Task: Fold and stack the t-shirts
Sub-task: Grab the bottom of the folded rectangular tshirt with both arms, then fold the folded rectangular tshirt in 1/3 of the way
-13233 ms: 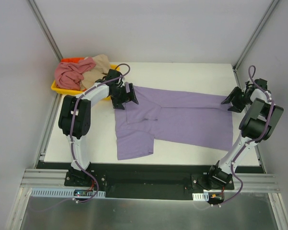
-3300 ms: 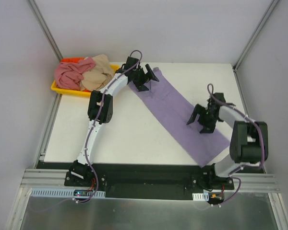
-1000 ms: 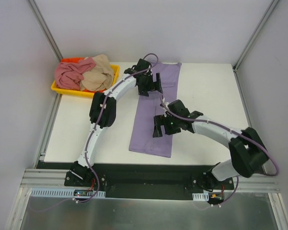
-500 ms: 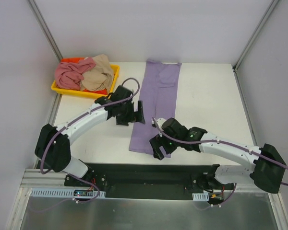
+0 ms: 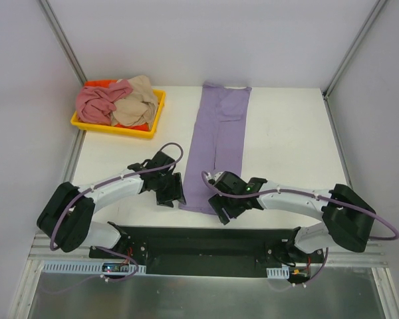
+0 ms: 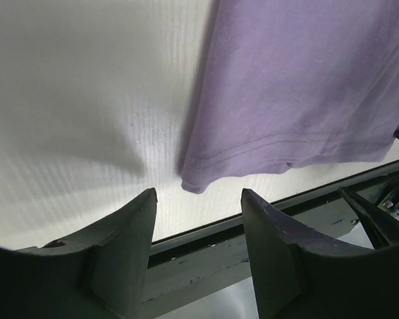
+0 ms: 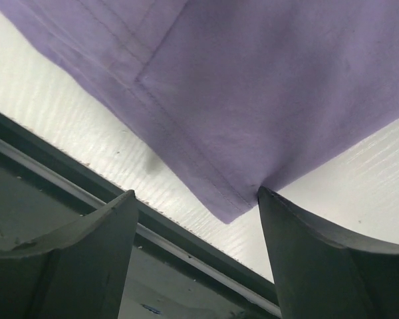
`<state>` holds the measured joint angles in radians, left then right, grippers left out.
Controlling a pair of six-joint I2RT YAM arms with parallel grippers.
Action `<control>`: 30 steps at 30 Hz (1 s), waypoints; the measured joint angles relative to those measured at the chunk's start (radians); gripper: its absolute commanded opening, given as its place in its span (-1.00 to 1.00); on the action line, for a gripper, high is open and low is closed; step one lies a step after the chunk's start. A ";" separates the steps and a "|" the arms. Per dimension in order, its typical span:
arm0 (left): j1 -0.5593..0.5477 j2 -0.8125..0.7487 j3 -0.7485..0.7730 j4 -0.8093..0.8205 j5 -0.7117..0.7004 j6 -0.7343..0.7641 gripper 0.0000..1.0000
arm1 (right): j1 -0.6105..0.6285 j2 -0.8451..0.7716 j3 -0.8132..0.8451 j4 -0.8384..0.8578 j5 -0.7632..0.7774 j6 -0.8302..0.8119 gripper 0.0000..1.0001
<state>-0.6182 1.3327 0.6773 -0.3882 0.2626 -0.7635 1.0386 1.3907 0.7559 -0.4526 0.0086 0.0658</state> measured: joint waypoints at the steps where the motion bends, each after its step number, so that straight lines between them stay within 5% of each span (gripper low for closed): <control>1: -0.003 0.013 -0.002 0.014 0.004 -0.004 -0.18 | 0.000 0.014 0.000 0.000 0.004 -0.001 0.44; 5: -0.008 0.090 -0.002 0.062 0.024 -0.020 -0.60 | 0.000 0.041 0.000 -0.002 0.011 -0.004 0.43; 7: -0.010 0.115 -0.002 0.071 0.025 -0.023 -1.00 | 0.000 0.043 0.000 -0.001 0.011 -0.006 0.33; 14: -0.011 0.125 -0.002 0.082 0.028 -0.030 -1.00 | 0.001 0.068 0.012 -0.010 0.055 -0.014 -0.15; 22: -0.011 0.066 -0.050 0.101 0.029 -0.035 -1.00 | 0.013 0.037 -0.020 0.013 0.087 0.006 -0.97; 30: -0.078 -0.210 -0.159 0.084 0.051 -0.037 -1.00 | 0.105 -0.143 -0.093 0.011 -0.060 0.028 -0.99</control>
<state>-0.6964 1.1225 0.5186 -0.3046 0.3138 -0.8009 1.1439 1.2476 0.6628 -0.4419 -0.0517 0.0937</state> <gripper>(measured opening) 0.009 0.030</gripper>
